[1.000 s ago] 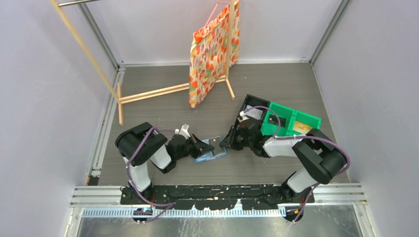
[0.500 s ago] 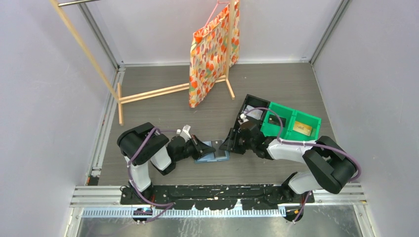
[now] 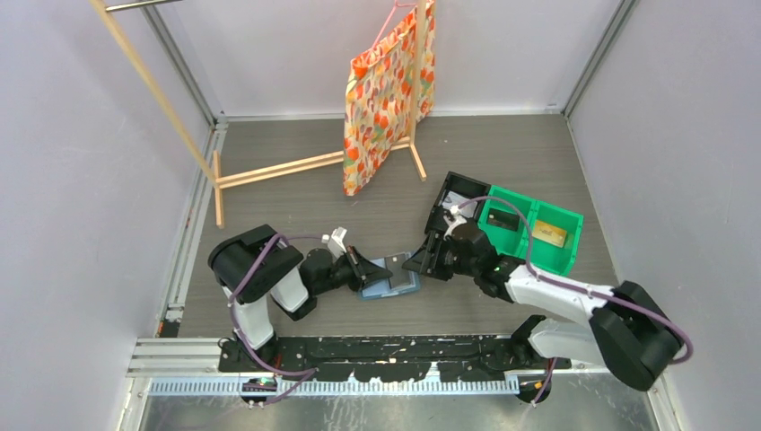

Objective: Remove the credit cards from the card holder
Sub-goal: Remove the credit card from the card holder.

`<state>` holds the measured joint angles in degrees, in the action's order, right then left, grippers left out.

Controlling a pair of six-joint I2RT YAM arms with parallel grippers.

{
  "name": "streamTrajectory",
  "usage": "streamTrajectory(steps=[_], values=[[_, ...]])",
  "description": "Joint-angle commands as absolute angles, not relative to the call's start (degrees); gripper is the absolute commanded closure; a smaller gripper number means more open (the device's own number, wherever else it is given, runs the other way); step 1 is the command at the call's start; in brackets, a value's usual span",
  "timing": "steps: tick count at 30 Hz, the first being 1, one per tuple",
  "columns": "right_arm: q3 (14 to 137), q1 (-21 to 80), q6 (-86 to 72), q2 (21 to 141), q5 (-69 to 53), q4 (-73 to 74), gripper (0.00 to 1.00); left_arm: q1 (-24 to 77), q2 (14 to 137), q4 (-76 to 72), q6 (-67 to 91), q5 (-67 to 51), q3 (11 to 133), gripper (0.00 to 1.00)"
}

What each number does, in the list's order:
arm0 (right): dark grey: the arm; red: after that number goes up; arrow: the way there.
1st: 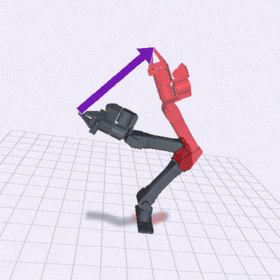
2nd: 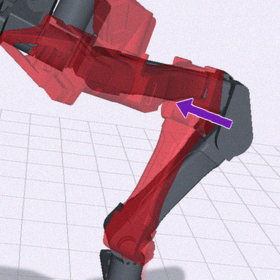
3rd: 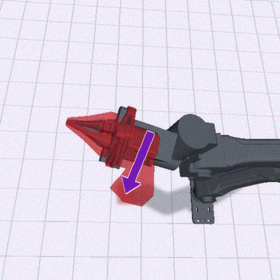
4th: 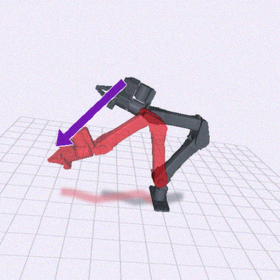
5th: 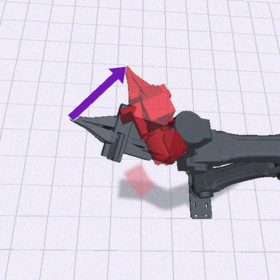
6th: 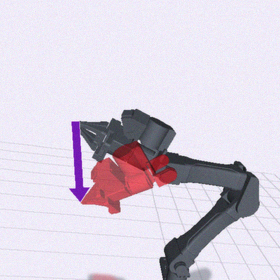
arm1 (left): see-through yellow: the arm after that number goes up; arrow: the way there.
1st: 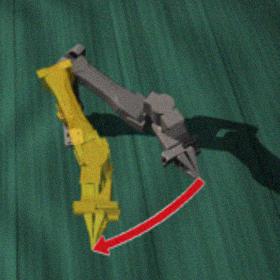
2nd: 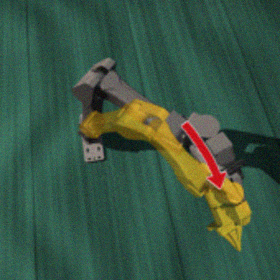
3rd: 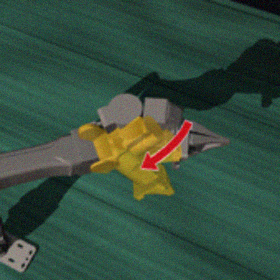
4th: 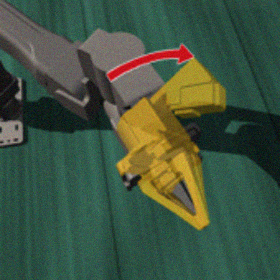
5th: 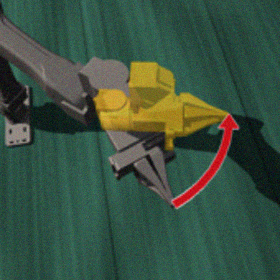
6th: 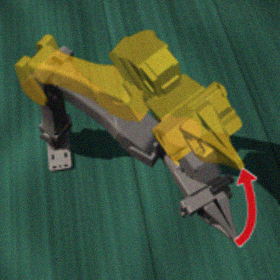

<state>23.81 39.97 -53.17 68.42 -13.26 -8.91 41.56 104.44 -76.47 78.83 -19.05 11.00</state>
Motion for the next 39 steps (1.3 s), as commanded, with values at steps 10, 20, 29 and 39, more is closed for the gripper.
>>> streamTrajectory(steps=[10, 20, 29, 39], values=[[21.75, 37.65, -54.61, 58.98, -10.26, -6.29, 0.48, 41.66, 100.85, -79.98, 76.33, -22.6, 11.41, 0.99], [20.01, 37.03, -54.68, 57.36, -12.58, -9.16, 0.48, 41.66, 102.81, -81.43, 77.1, -23.62, 12.51, 0.99], [17.2, 36.57, -59.73, 71.18, -22.48, -28.32, 0.49, 41.66, 101.48, -81.95, 77.51, -23.79, 11.92, 1.0], [15.17, 34.91, -61.89, 73.7, -24.52, -34.14, 0.49, 41.66, 101.34, -82.0, 77.93, -24.49, 12.16, 0.99]])
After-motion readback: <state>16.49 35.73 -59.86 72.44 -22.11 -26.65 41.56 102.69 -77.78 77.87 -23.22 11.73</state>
